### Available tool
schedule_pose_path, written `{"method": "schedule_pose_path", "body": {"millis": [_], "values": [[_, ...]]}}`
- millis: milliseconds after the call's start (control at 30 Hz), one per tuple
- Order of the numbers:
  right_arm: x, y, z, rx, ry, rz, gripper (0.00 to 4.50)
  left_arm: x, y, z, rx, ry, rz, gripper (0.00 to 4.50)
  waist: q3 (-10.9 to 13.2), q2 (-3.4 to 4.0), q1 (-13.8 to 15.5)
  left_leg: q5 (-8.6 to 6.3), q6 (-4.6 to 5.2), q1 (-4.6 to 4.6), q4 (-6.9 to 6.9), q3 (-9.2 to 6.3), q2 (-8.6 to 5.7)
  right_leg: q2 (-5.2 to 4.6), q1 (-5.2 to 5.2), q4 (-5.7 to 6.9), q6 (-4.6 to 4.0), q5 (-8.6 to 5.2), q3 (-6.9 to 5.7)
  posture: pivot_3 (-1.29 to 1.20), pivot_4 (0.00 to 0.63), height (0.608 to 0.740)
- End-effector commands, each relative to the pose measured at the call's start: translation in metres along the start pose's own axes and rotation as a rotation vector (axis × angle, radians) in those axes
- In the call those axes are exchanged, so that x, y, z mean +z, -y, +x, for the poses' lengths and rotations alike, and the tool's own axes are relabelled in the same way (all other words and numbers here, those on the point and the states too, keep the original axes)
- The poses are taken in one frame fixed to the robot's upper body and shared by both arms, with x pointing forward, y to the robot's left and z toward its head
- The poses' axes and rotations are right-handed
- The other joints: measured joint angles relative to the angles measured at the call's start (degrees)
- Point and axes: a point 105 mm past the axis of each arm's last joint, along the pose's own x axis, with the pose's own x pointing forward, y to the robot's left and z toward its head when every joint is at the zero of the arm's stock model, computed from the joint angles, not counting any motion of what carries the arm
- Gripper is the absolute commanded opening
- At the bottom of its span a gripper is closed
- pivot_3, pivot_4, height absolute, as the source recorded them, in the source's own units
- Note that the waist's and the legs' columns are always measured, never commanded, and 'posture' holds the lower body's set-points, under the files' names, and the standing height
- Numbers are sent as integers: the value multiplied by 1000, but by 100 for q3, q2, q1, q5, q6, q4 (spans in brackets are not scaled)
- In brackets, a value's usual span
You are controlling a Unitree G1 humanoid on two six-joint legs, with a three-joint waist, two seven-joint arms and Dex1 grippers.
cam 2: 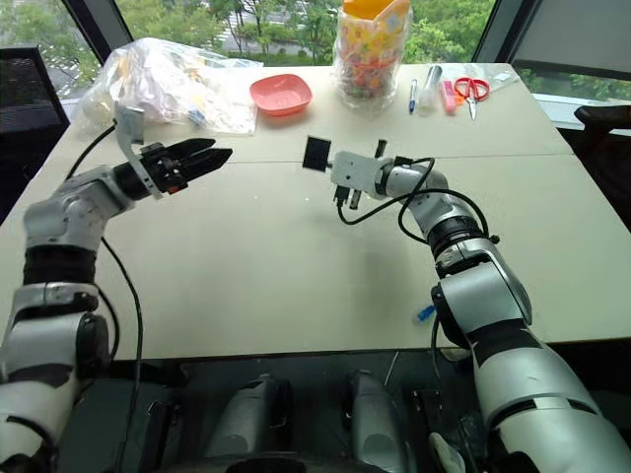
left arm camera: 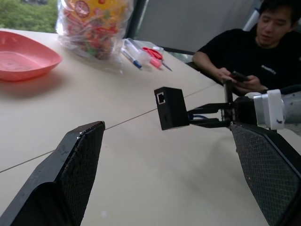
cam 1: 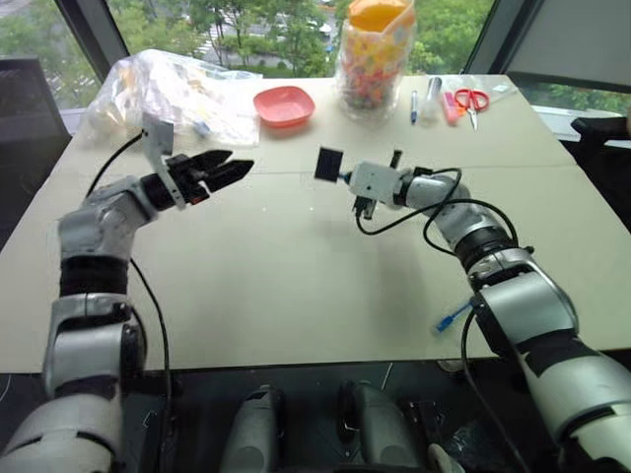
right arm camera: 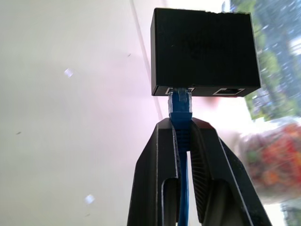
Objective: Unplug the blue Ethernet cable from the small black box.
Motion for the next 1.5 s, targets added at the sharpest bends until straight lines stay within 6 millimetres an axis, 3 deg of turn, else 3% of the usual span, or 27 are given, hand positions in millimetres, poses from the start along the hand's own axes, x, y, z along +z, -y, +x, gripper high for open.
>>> {"method": "schedule_pose_path", "body": {"millis": [33, 233, 467, 567, 833, 933, 1100, 1233, 1267, 1333, 1367, 1500], "values": [[19, 10, -9, -83, 88, -125, 50, 5, 0, 20, -35, 15, -10, 4500, 0, -1, -30, 0, 0, -1, 0, 3, -2, 0, 0, -1, -2, 1, 0, 0, 150, 740], [30, 7, -20, -111, 114, -132, 50, -6, 15, 56, -101, -16, 9, 4500, 2, -2, -50, -4, 6, 2, -11, 11, -1, 3, -5, -6, 15, -10, 0, 0, 150, 740], [35, 0, -25, -117, 95, -136, 50, -15, 32, 78, -160, -9, -26, 4500, 2, -2, -18, -5, 7, 4, 2, 0, 0, 2, 4, -2, 12, -8, -2, 0, 150, 740], [37, -3, -26, -116, 92, -135, 0, -16, 33, 81, -158, -11, -38, 3596, 2, -3, -22, -5, 7, 2, 2, -1, 0, 2, 2, -2, 11, -8, -2, 0, 150, 740], [39, -5, -24, -112, 86, -139, 0, -21, 38, 77, -219, -61, -20, 506, 2, -3, -20, -6, 9, 3, 1, -1, 0, 3, 3, -2, 11, -8, -2, 0, 150, 740], [42, -3, -23, -118, 96, -135, 0, -25, 35, 75, -201, -79, -6, 514, 2, -3, -21, -6, 9, 3, 1, -1, 0, 3, 2, -2, 11, -8, -2, 0, 150, 740], [29, -7, -38, -134, 35, -60, 2235, -22, 28, 68, -176, -37, -32, 514, 2, -3, -18, -6, 9, 3, 1, -3, 1, 3, 2, -1, 11, -8, -2, 0, 150, 740], [26, -11, -54, -220, 26, 368, 4369, -14, 26, 63, -180, 25, -93, 514, 2, -4, 2, -6, 9, 1, 2, -7, 1, 1, 4, -2, 11, -8, -5, 0, 150, 740], [40, -16, -59, -253, 137, 762, 4445, -6, 27, 60, -205, 79, -158, 514, 2, -4, 2, -6, 9, 1, 3, -8, 1, 1, 4, -1, 11, -8, -5, 0, 150, 740], [75, -27, -70, -170, 376, 1320, 4445, 7, 31, 54, -263, 171, -268, 514, 2, -5, -8, -6, 9, 2, 2, -33, 11, 4, 4, 2, 4, -5, -6, 0, 150, 740], [91, -29, -76, -103, 479, 1497, 4445, 14, 35, 52, -306, 213, -325, 514, 2, -4, -19, -6, 9, 1, 0, -40, 19, 7, 3, 6, -7, 1, -7, 0, 150, 740], [102, -31, -81, -33, 559, 1725, 4445, 23, 49, 46, -439, 268, -440, 514, 3, -3, -13, -6, 9, 4, 9, -36, 32, 6, 6, 6, -18, 10, -8, 0, 150, 740]]}}
